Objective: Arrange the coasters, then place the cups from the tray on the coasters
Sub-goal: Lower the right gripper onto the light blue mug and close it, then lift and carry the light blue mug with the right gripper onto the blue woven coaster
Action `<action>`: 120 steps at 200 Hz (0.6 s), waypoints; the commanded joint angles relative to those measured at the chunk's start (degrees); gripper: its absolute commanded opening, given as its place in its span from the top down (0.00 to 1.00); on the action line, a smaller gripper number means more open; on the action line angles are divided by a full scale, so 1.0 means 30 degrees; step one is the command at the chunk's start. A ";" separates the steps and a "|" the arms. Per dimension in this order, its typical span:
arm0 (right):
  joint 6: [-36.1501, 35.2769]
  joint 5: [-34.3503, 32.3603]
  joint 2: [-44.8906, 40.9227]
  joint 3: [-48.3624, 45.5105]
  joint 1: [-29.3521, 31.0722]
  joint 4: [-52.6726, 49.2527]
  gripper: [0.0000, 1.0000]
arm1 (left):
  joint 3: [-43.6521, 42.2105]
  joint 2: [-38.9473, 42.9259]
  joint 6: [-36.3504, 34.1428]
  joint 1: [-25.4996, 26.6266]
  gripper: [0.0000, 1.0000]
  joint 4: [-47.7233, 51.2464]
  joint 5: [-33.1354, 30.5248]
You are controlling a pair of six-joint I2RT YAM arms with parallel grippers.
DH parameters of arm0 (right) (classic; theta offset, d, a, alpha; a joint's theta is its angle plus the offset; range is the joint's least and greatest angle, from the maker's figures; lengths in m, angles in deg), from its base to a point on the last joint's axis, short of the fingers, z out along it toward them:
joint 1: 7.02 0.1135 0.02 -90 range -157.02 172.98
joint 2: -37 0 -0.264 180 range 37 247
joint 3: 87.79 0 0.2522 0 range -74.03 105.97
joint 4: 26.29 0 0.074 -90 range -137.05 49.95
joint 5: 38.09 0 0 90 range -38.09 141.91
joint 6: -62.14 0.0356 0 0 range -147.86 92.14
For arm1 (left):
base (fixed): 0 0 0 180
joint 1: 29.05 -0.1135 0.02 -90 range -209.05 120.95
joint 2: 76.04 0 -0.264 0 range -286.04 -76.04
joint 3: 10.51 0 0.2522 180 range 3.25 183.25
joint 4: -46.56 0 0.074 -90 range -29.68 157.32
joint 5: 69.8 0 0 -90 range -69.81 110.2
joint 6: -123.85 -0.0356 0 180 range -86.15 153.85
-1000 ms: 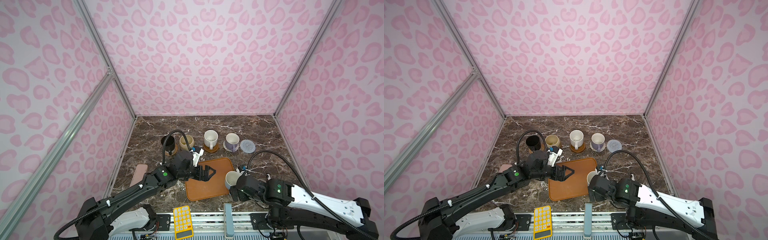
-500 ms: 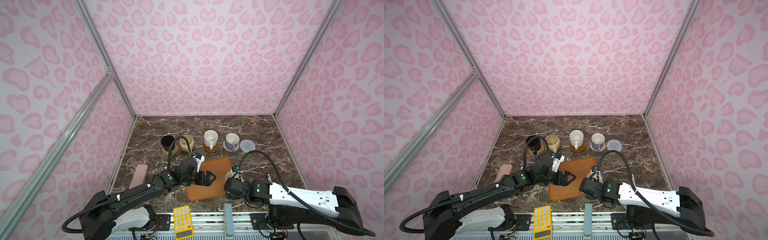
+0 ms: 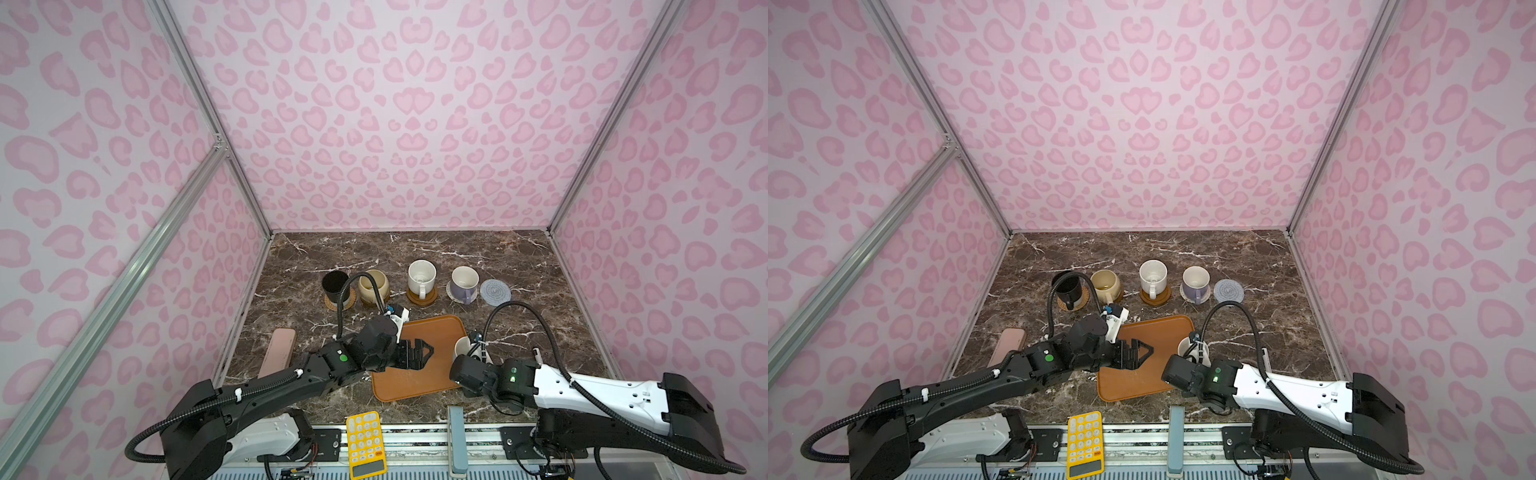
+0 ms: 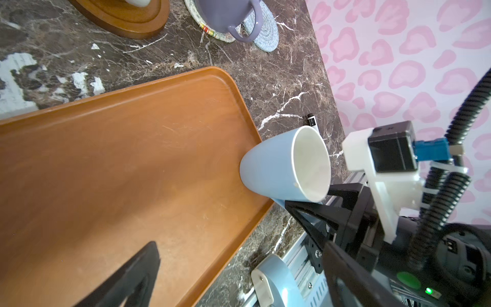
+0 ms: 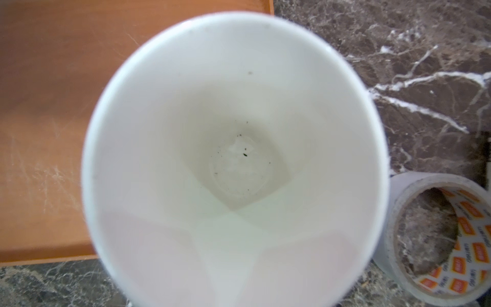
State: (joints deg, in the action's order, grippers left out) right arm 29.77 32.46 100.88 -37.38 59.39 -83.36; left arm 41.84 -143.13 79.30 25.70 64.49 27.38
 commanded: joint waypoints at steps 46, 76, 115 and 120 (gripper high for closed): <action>-0.0546 -0.0691 -0.0040 0.0266 -0.0018 -0.0063 0.94 | 0.0142 -0.0457 0.0212 0.0034 0.02 -0.1250 -0.0358; -0.1004 -0.1025 -0.0654 0.0477 -0.0003 0.0011 1.00 | 0.0470 -0.0464 0.0084 0.0056 0.02 -0.1272 -0.0565; -0.1469 -0.1815 -0.1686 0.0786 -0.0004 -0.0407 1.00 | 0.1196 -0.0514 -0.0149 0.0035 0.02 -0.1215 -0.1017; -0.1505 -0.1983 -0.1831 0.0815 -0.0006 -0.0479 1.00 | 0.1356 -0.0571 -0.0193 0.0031 0.02 -0.1225 -0.1016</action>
State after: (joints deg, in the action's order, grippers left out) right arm 26.44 31.59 96.99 -35.66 59.35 -84.39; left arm 43.81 -144.49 79.78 25.83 62.15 25.71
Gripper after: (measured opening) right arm 0.129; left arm 0.982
